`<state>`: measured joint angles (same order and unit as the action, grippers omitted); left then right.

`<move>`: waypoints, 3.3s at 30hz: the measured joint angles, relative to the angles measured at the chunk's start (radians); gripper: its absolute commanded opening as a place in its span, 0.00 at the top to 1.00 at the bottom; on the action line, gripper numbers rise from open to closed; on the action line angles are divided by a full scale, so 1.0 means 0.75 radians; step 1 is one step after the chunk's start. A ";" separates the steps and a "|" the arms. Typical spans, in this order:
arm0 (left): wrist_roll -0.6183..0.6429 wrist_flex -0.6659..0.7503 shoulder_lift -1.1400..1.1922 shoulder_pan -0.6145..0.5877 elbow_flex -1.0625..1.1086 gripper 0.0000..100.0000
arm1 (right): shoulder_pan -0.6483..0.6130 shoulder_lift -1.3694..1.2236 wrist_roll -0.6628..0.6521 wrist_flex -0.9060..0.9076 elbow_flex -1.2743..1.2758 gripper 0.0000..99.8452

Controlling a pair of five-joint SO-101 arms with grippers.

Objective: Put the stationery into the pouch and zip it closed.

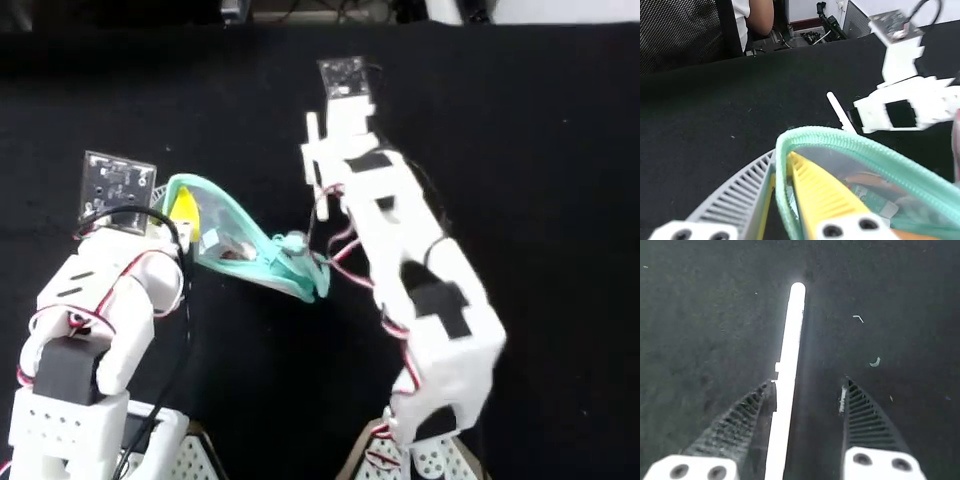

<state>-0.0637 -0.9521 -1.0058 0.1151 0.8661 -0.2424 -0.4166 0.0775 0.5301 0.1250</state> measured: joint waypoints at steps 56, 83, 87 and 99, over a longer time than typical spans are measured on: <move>0.000 0.000 0.000 0.000 0.000 0.97 | 0.567 -0.113 -0.890 1.068 -0.323 0.73; 0.002 0.027 0.000 0.000 0.004 0.97 | 0.403 -0.669 -0.833 1.054 -1.076 0.99; 0.004 0.029 0.000 0.000 0.004 0.97 | 0.446 -0.718 -0.747 1.127 -1.246 0.99; 0.004 0.029 0.000 0.000 0.004 0.97 | 0.464 -0.722 -0.706 1.590 -1.782 0.99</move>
<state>-0.0606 -0.9306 -1.0058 0.1151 0.8692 0.1059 -0.9582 -0.4519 1.7223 -1.2114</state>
